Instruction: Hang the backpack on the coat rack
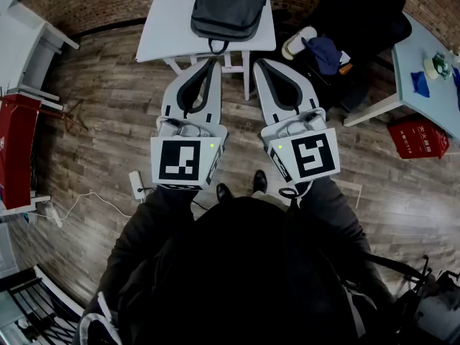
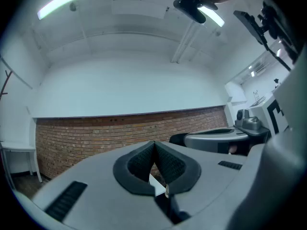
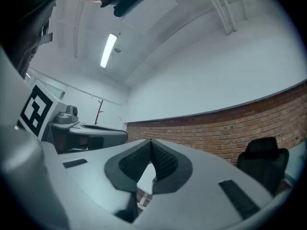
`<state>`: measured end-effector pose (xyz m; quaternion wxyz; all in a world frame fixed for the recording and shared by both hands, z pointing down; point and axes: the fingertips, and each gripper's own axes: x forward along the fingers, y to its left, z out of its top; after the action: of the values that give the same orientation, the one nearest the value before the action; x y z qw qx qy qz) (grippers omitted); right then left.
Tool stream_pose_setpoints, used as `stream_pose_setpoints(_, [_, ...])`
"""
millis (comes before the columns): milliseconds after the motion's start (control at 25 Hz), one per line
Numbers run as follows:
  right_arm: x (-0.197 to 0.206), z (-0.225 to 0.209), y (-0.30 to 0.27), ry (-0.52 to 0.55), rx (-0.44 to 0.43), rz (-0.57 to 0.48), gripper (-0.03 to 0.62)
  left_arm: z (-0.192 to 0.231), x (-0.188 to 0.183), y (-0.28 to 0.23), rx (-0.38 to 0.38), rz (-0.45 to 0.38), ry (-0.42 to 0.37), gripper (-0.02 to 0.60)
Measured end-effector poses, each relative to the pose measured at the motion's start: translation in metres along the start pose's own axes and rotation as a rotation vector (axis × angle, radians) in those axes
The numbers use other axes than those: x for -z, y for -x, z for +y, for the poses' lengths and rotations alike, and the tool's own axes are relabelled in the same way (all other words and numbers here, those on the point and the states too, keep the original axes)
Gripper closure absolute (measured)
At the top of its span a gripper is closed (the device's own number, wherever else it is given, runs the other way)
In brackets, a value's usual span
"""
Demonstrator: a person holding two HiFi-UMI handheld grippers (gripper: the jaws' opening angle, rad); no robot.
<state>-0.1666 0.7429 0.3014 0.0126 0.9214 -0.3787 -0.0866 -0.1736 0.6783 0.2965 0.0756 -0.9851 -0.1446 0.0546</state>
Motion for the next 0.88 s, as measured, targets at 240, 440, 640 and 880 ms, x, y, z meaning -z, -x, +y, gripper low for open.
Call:
stream_pose_setpoints(240, [0.004,-0.021,0.003,-0.005,-0.014,-0.009,0.588,-0.013,0.002,-0.016,-0.015,0.000,-0.009,0.572])
stream_pose_setpoints(440, [0.012,-0.035,0.008,-0.032,-0.041,-0.005,0.588,-0.025,0.010,-0.025,-0.041,0.026,-0.009,0.572])
stream_pose_setpoints(640, [0.024,-0.040,0.005,-0.064,-0.104,0.001,0.588,-0.026,0.018,-0.028,-0.083,0.050,-0.017,0.572])
stream_pose_setpoints(880, [0.048,-0.034,-0.016,-0.107,-0.193,0.009,0.588,-0.001,0.038,-0.024,-0.147,0.101,-0.011,0.572])
